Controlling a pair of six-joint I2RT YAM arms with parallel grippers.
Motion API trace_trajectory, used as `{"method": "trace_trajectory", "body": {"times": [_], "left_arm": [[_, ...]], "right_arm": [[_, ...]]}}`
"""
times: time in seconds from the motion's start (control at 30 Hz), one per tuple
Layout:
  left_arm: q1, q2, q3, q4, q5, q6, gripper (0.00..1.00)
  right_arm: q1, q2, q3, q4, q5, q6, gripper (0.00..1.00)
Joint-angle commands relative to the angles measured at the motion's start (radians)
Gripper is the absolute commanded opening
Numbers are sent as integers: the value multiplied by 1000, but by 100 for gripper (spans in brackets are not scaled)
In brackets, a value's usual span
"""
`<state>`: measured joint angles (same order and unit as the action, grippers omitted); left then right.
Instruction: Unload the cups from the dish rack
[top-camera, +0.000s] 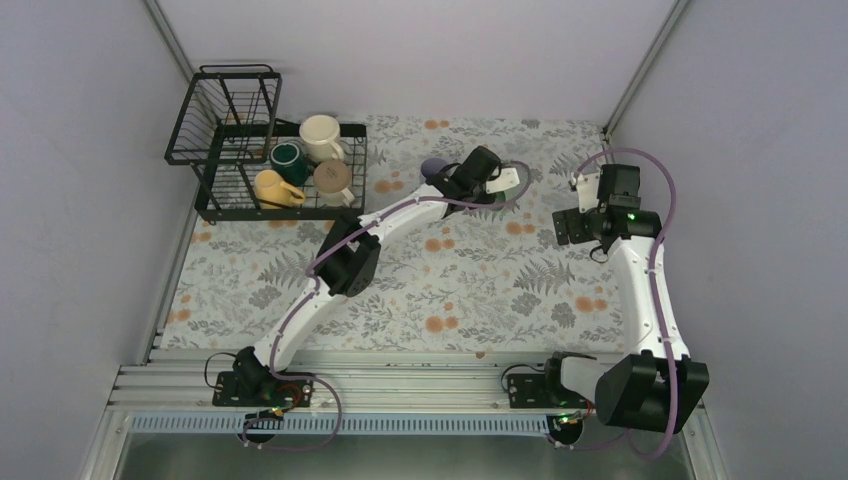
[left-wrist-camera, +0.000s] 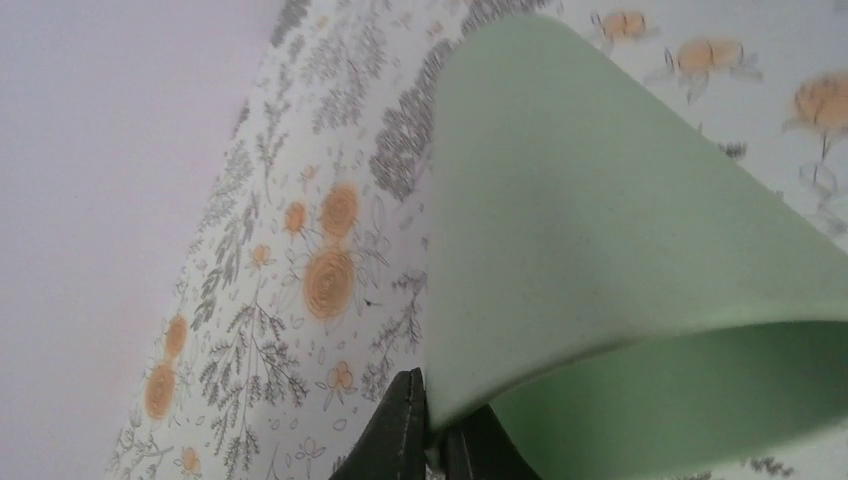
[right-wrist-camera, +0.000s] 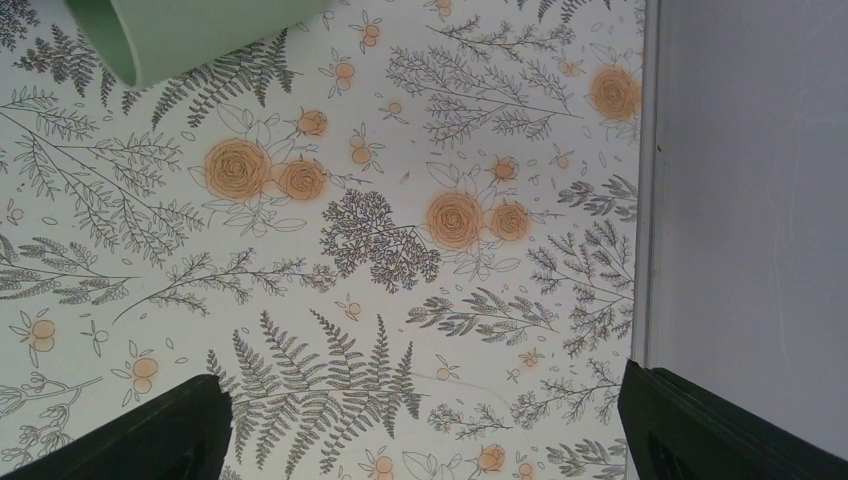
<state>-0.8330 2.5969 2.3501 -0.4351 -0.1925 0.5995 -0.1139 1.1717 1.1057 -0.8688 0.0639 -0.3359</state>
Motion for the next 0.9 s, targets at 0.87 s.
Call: {"method": "trace_trajectory", "body": {"times": [0.87], "left_arm": [[34,-247,245,-659,-32,225,2]], "right_arm": [[-9,-53,84,-82,-60,-20,100]]}}
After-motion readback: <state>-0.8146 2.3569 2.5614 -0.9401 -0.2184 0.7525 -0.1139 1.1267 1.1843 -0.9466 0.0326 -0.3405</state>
